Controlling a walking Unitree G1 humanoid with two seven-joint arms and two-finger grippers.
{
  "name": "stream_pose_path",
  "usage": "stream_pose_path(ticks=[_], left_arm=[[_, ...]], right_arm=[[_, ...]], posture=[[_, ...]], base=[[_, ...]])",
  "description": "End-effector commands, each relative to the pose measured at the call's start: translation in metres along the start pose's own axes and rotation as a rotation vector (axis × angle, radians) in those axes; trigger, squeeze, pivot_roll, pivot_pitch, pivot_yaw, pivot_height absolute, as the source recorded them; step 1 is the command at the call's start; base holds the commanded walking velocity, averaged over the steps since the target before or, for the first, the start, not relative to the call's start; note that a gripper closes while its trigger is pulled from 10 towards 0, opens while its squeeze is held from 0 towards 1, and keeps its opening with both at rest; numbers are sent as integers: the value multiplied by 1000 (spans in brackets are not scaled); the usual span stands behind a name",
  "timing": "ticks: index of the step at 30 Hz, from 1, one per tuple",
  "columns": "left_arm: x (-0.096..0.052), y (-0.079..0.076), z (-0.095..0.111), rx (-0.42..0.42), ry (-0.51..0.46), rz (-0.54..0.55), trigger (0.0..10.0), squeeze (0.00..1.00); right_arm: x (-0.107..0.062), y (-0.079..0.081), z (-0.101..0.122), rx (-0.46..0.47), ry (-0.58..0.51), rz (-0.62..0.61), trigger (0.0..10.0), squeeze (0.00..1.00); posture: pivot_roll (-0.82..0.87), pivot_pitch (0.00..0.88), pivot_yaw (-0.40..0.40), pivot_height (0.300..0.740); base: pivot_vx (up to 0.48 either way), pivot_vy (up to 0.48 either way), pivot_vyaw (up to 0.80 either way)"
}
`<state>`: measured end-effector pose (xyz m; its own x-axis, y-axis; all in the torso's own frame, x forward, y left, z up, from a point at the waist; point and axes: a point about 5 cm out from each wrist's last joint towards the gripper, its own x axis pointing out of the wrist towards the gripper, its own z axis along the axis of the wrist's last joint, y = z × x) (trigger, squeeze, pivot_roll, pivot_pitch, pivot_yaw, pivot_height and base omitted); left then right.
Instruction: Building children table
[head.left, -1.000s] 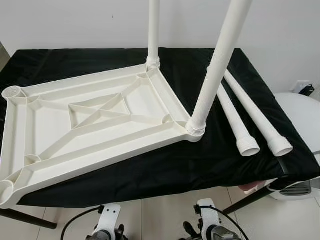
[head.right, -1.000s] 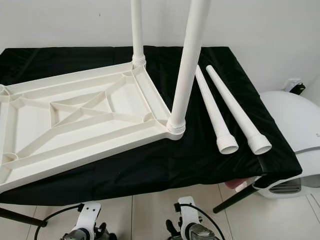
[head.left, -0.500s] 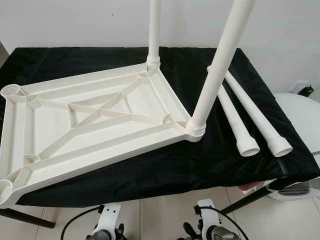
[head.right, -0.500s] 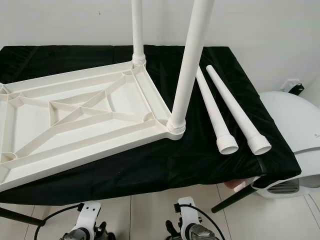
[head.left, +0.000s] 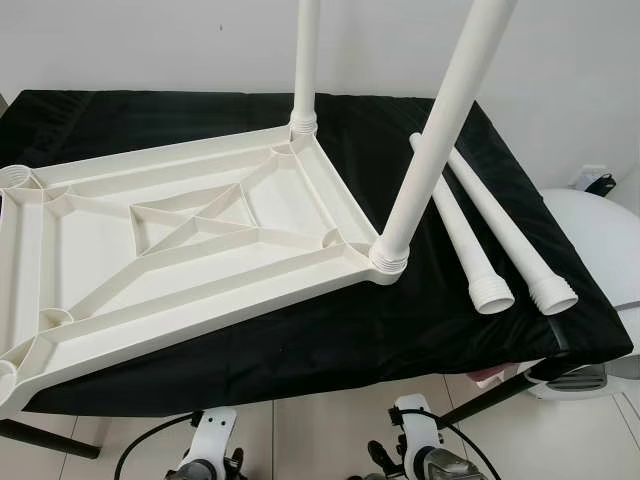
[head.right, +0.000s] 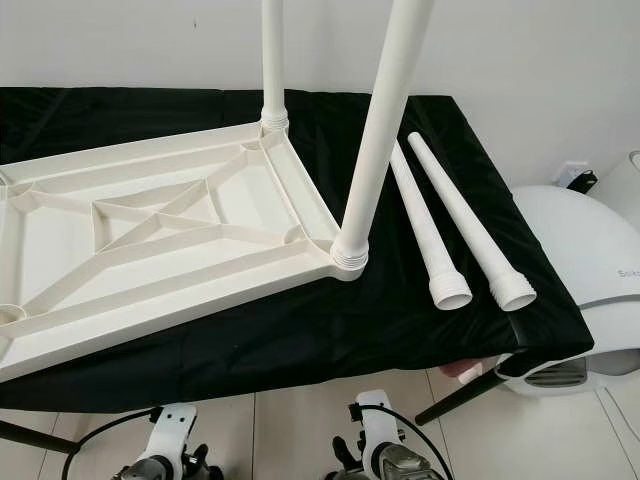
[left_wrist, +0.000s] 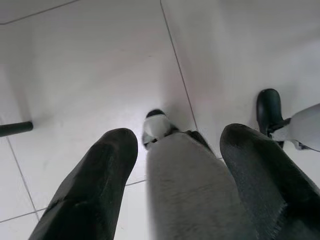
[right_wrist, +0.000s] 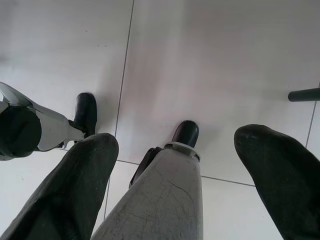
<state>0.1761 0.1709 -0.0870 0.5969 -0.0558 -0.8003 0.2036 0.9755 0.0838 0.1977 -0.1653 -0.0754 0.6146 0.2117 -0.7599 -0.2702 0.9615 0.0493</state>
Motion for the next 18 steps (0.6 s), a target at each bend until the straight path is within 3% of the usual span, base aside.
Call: stream_pose_path(ticks=[1,10,18], left_arm=[[-6,8,-23,-28,77,42,10000,0],[-11,17,-34,-21,107,74,10000,0],[-7,17,-24,18,84,53,10000,0]], right_arm=[[-2,-1,-8,12,30,-7,10000,0],[-2,-1,-10,22,32,-15,10000,0],[-3,-1,-13,43,33,-28,10000,0]], posture=[[50,83,-22,740],[34,86,-8,740],[27,81,21,740]], base=[[0,0,0],[0,0,0],[0,0,0]])
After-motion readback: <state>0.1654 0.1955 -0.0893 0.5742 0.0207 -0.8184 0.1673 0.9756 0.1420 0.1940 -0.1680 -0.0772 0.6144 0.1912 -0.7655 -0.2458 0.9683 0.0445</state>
